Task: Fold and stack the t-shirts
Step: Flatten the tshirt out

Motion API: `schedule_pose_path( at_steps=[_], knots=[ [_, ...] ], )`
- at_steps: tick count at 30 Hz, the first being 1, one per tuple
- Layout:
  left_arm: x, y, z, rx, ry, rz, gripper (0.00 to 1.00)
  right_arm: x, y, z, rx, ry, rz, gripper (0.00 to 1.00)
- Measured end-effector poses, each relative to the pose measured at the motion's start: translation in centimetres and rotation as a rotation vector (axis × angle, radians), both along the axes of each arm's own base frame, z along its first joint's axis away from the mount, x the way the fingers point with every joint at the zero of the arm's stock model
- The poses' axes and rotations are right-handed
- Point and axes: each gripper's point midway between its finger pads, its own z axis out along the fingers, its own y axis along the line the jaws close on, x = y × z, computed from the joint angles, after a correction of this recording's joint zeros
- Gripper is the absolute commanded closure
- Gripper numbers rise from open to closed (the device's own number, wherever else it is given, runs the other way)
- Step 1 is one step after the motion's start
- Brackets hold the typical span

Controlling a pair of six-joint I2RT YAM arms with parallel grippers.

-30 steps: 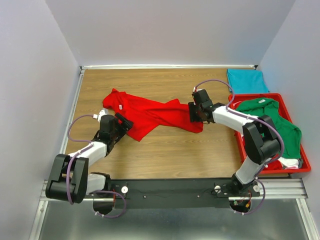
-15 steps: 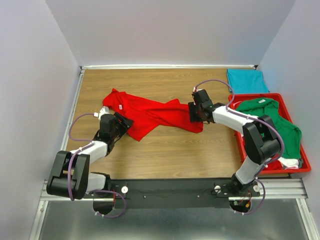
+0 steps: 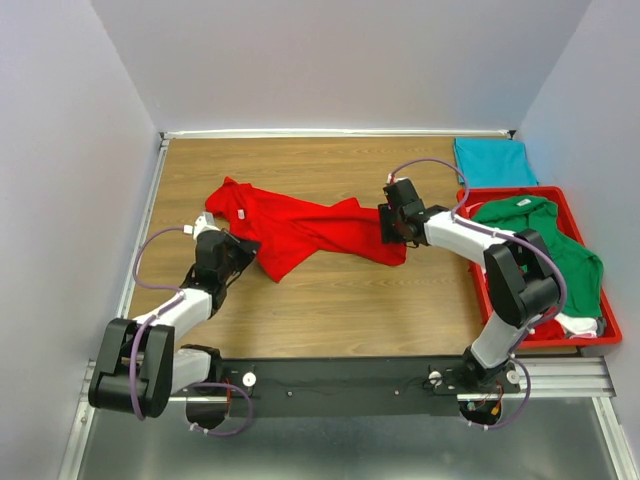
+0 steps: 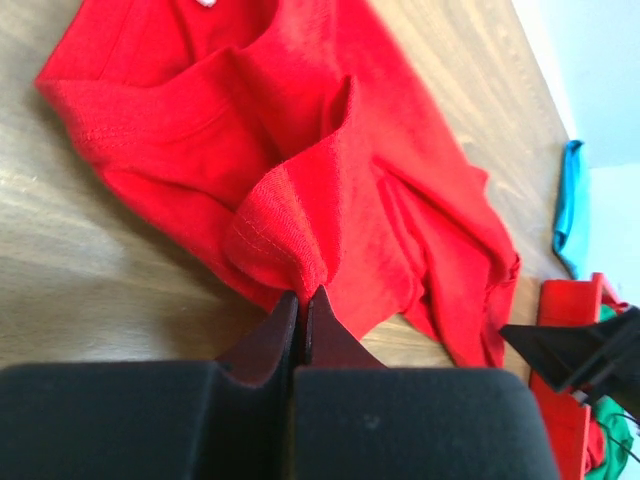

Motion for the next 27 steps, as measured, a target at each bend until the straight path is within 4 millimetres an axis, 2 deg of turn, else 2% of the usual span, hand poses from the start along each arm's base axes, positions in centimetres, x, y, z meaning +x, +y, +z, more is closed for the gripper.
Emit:
schedule_pose_path(
  at_steps=[6, 11, 20, 27],
  knots=[
    [0.0, 0.1, 1.1, 0.012, -0.035, -0.002, 1.0, 0.3, 0.1, -0.9, -0.013, 0.018, 0.003, 0.54],
    [0.0, 0.4, 1.8, 0.03, -0.046, 0.002, 1.0, 0.1, 1.1, -1.2, 0.026, 0.042, 0.036, 0.55],
    [0.1, 0.6, 2.0, 0.053, -0.049, 0.0, 1.0, 1.0, 3.6, -0.3, 0.118, 0.042, 0.094, 0.55],
    [-0.1, 0.6, 1.6, 0.064, -0.03, -0.004, 1.0, 1.0, 3.7, -2.1, 0.114, 0.079, 0.087, 0.61]
  ],
)
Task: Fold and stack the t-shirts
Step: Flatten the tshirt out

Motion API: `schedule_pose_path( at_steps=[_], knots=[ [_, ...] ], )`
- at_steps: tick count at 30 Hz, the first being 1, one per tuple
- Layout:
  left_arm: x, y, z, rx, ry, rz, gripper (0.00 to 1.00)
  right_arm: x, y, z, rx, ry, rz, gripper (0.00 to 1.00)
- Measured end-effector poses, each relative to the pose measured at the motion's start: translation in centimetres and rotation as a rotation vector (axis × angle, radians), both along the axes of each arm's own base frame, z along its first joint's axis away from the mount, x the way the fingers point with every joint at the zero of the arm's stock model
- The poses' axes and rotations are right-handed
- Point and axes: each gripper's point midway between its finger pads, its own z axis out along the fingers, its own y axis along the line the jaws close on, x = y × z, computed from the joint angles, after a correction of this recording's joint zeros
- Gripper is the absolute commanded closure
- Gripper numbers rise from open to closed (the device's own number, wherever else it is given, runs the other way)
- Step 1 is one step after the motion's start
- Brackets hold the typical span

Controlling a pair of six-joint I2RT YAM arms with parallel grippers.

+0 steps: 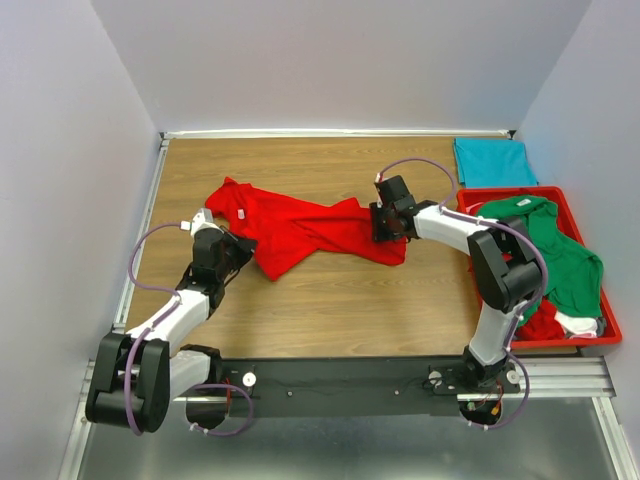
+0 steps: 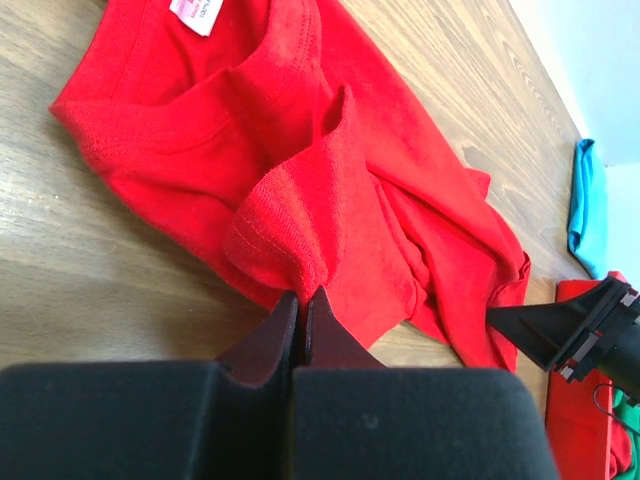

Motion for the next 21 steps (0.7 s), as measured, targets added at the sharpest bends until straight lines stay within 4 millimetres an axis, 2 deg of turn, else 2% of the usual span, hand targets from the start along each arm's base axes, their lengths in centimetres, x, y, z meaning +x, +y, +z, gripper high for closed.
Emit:
schedule_pose_path(
  at_steps=[4, 8, 13, 17, 20, 21],
  knots=[
    [-0.1, 0.1, 0.1, 0.003, 0.001, 0.003, 1.0, 0.2, -0.3, 0.0, -0.012, -0.01, -0.016, 0.7],
    [0.0, 0.5, 0.2, 0.014, 0.001, 0.024, 1.0, 0.5, -0.9, 0.0, -0.041, -0.025, -0.04, 0.87],
    [0.5, 1.0, 1.2, 0.033, 0.002, 0.053, 1.0, 1.1, -2.4, 0.7, -0.08, -0.058, -0.084, 0.96],
    [1.6, 2.0, 3.0, 0.064, -0.011, 0.086, 1.0, 2.0, -5.4, 3.8, -0.1, -0.128, -0.167, 0.98],
    [3.1, 3.2, 6.1, 0.085, -0.058, 0.121, 1.0, 3.1, -8.1, 7.2, -0.092, -0.206, -0.248, 0.99],
    [3.7, 3.7, 7.6, 0.097, -0.078, 0.132, 1.0, 3.6, -9.5, 9.1, -0.086, -0.247, -0.292, 0.99]
  ],
)
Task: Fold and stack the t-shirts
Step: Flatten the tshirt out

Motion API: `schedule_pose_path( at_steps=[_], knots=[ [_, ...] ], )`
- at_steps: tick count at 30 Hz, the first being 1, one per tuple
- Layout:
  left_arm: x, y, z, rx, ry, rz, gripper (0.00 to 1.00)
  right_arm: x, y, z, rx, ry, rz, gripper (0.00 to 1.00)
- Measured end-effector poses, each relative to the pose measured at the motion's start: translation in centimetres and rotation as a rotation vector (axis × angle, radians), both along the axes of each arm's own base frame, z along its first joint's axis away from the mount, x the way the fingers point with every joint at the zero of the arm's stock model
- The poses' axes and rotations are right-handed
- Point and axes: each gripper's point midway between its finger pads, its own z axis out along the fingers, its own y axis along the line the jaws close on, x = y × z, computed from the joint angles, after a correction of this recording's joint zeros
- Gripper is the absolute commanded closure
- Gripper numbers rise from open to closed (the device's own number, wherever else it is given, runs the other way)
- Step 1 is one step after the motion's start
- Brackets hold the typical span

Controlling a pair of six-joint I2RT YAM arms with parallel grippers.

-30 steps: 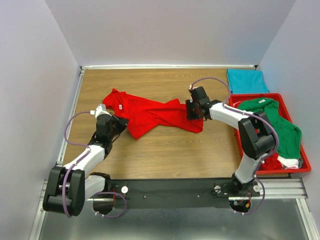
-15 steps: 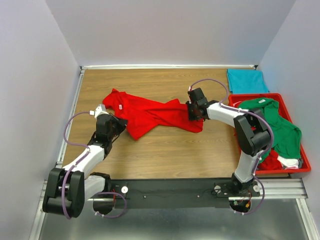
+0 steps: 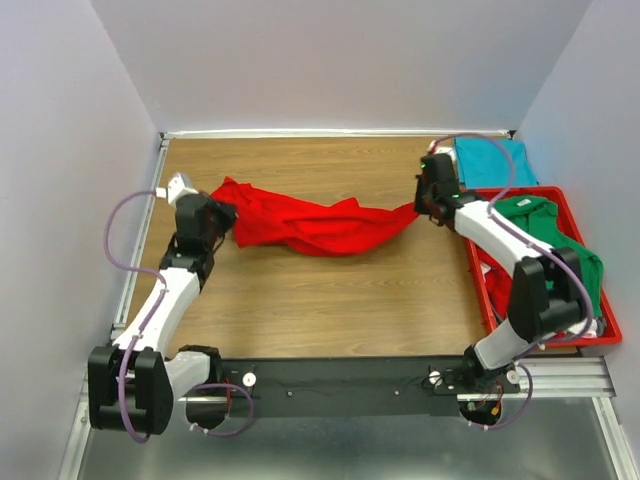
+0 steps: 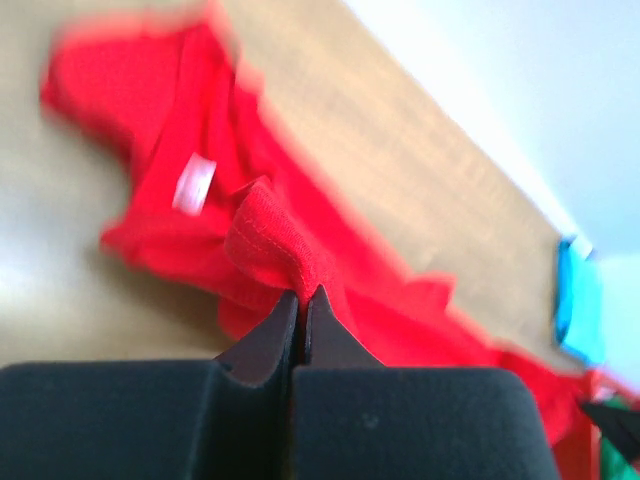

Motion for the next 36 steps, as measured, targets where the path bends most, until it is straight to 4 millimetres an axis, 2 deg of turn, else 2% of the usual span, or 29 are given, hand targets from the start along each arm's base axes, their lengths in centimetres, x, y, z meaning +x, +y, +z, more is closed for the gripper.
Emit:
schedule_pose_path(
  at_steps=[2, 3, 5, 7, 8, 13, 14, 17, 19, 21, 22, 23, 24, 26, 28, 29, 31, 32, 33, 34, 35, 36],
  knots=[
    [1.3, 1.0, 3.1, 0.025, -0.051, 0.022, 1.0, 0.7, -1.6, 2.4, 0.008, -0.053, -0.049, 0.99],
    [2.4, 1.8, 5.8, 0.046, -0.092, 0.042, 1.0, 1.2, -2.6, 4.3, 0.016, -0.097, -0.078, 0.99],
    [3.5, 2.7, 8.6, 0.069, -0.139, 0.061, 1.0, 1.9, -3.4, 6.7, 0.032, -0.153, -0.105, 0.99],
    [4.7, 3.8, 12.5, 0.1, -0.204, 0.084, 1.0, 2.4, -3.9, 9.0, 0.055, -0.206, -0.125, 0.99],
    [4.9, 4.0, 13.4, 0.11, -0.219, 0.089, 1.0, 2.5, -4.1, 9.7, 0.067, -0.224, -0.134, 0.99],
    [5.2, 6.7, 16.5, 0.159, -0.239, 0.146, 1.0, 2.9, -3.9, 12.1, 0.108, -0.263, -0.131, 0.99],
    [5.1, 7.3, 17.5, 0.169, -0.248, 0.162, 1.0, 3.1, -3.7, 13.1, 0.12, -0.278, -0.123, 0.99],
    [4.8, 8.1, 22.1, 0.205, -0.314, 0.187, 1.0, 3.9, -3.0, 17.4, 0.153, -0.357, -0.098, 0.99],
    [3.9, 8.3, 27.6, 0.236, -0.418, 0.198, 1.0, 4.4, -2.8, 21.3, 0.175, -0.436, -0.081, 0.99],
    [2.2, 8.4, 33.5, 0.273, -0.537, 0.214, 1.0, 4.5, -2.4, 26.5, 0.202, -0.545, -0.052, 0.99],
    [0.8, 8.5, 36.6, 0.296, -0.605, 0.226, 1.0, 4.2, -2.4, 28.2, 0.211, -0.581, -0.04, 0.99],
    [-0.3, 8.6, 38.3, 0.309, -0.642, 0.234, 1.0, 3.6, -2.3, 30.0, 0.22, -0.618, -0.025, 0.99],
    [-1.7, 8.6, 40.3, 0.324, -0.69, 0.246, 1.0, 2.3, -2.4, 32.9, 0.233, -0.681, -0.005, 0.99],
    [-6.5, 8.7, 44.6, 0.361, -0.808, 0.28, 1.0, 0.1, -2.6, 36.2, 0.243, -0.756, 0.025, 0.99],
    [-11.1, 8.7, 47.3, 0.391, -0.897, 0.312, 1.0, -3.1, -3.0, 39.5, 0.248, -0.84, 0.055, 0.99],
    [-14.0, 8.8, 48.8, 0.408, -0.95, 0.333, 1.0, -4.7, -3.2, 41.0, 0.252, -0.879, 0.068, 0.99],
    [-18.3, 8.7, 50.8, 0.437, -1.025, 0.363, 1.0, -8.4, -3.8, 44.1, 0.256, -0.972, 0.094, 0.99],
    [-21.1, 8.6, 52.0, 0.45, -1.077, 0.38, 1.0, -10.6, -4.2, 45.6, 0.257, -1.023, 0.106, 0.99],
    [-22.9, 8.6, 52.7, 0.459, -1.109, 0.39, 1.0, -12.0, -4.4, 46.5, 0.258, -1.055, 0.114, 0.99],
    [-26.1, 8.5, 54.0, 0.473, -1.168, 0.41, 1.0, -13.6, -4.7, 47.5, 0.253, -1.092, 0.125, 0.99],
    [-27.3, 8.4, 54.4, 0.478, -1.191, 0.417, 1.0, -15.3, -5.0, 48.5, 0.253, -1.131, 0.134, 0.99],
    [-29.5, 8.3, 55.3, 0.491, -1.234, 0.431, 1.0, -16.6, -5.2, 49.3, 0.251, -1.161, 0.14, 0.99]
  ],
)
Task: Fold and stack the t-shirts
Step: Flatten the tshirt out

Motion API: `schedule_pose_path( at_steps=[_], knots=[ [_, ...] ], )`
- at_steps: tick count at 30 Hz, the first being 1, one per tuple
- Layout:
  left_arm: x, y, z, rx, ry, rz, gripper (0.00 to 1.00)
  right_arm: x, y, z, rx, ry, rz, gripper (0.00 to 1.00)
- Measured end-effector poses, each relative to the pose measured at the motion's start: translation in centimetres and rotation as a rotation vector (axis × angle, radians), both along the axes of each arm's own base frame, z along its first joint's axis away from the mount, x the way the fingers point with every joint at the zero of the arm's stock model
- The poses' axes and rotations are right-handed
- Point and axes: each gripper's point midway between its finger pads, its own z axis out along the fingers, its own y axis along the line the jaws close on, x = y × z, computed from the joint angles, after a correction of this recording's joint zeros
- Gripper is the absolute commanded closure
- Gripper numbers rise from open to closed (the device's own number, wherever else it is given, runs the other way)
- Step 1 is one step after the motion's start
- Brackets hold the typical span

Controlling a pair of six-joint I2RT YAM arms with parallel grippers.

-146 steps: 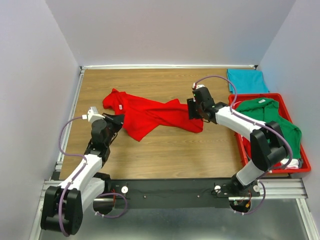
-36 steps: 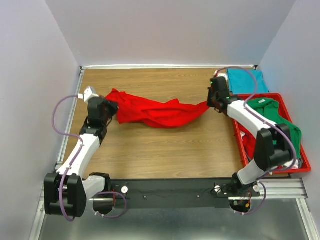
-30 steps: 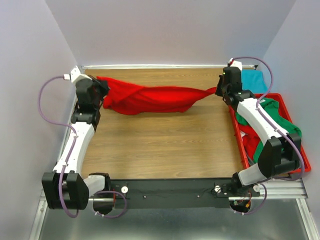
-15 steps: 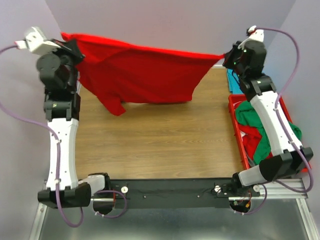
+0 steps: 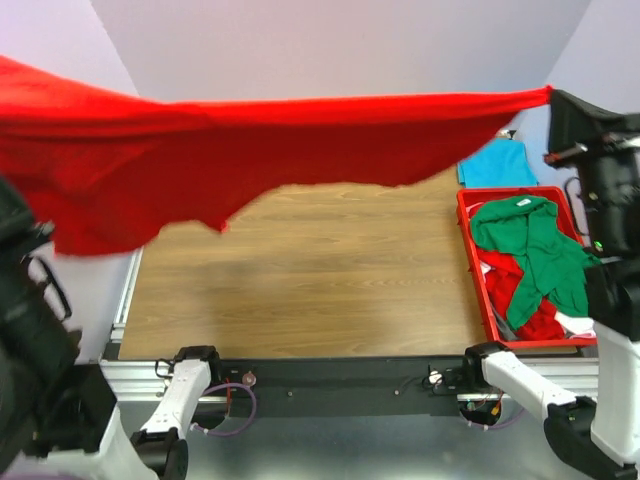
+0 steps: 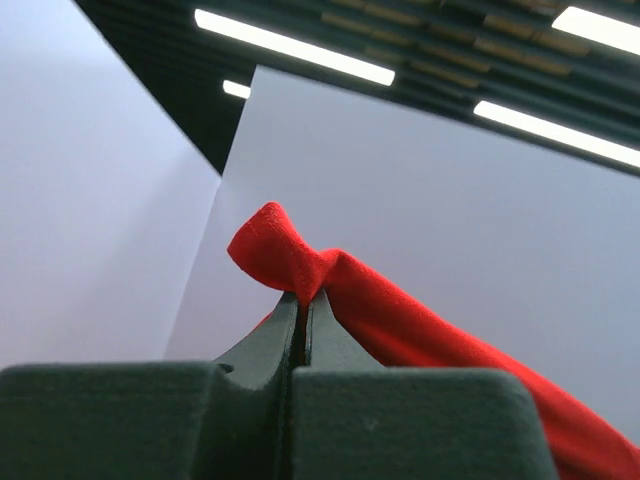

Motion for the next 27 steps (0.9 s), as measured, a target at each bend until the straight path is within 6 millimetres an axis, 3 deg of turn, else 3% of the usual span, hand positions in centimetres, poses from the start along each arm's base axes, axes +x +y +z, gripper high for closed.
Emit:
schedule_pose_path(
  at_steps=[3, 6, 9, 13, 15, 16, 17, 19, 20, 21, 22, 23, 24, 27],
  knots=[
    [-2.9, -0.3, 1.2, 0.033, -0.058, 0.017, 1.0, -2.2, -0.4, 1.6, -0.004, -0.058, 0.0, 0.99],
    [-2.1, -0.4, 0.9, 0.052, -0.042, 0.022, 1.0, -1.8, -0.3, 1.3, -0.011, -0.043, 0.001, 0.99],
    [2.4, -0.5, -1.4, 0.064, 0.054, 0.012, 1.0, 0.8, 0.2, -1.0, -0.032, 0.035, 0.0, 0.99],
    [13.7, -0.5, -9.2, 0.071, 0.321, -0.035, 1.0, 6.2, 1.4, -6.7, -0.074, 0.202, 0.0, 0.99],
    [19.5, -0.6, -14.8, 0.057, 0.472, -0.068, 1.0, 9.5, 2.1, -11.5, -0.103, 0.325, -0.002, 0.99],
    [23.9, -0.5, -20.4, 0.037, 0.603, -0.09, 1.0, 10.9, 2.3, -14.3, -0.12, 0.392, -0.004, 0.99],
    [26.7, -0.5, -25.0, 0.02, 0.713, -0.107, 1.0, 12.6, 2.6, -17.9, -0.141, 0.476, -0.007, 0.99],
    [30.6, -0.5, -31.7, -0.013, 0.866, -0.133, 1.0, 15.3, 3.1, -24.1, -0.177, 0.612, -0.011, 0.99],
    [33.1, -0.6, -37.4, -0.046, 0.995, -0.154, 1.0, 16.5, 3.3, -29.1, -0.206, 0.718, -0.013, 0.99],
    [34.3, -0.6, -41.2, -0.066, 1.081, -0.164, 1.0, 17.1, 3.4, -32.1, -0.222, 0.782, -0.013, 0.99],
    [35.5, -0.9, -46.3, -0.099, 1.196, -0.184, 1.0, 17.8, 3.5, -36.6, -0.243, 0.866, -0.013, 0.99],
    [36.3, -1.3, -50.4, -0.124, 1.291, -0.199, 1.0, 18.0, 3.6, -39.3, -0.256, 0.917, -0.013, 0.99],
    [36.8, -1.5, -53.3, -0.149, 1.357, -0.208, 1.0, 18.2, 3.5, -42.5, -0.272, 0.978, -0.013, 0.99],
    [38.2, -2.6, -59.3, -0.198, 1.483, -0.244, 1.0, 18.9, 3.6, -48.4, -0.307, 1.085, -0.015, 0.99]
  ],
)
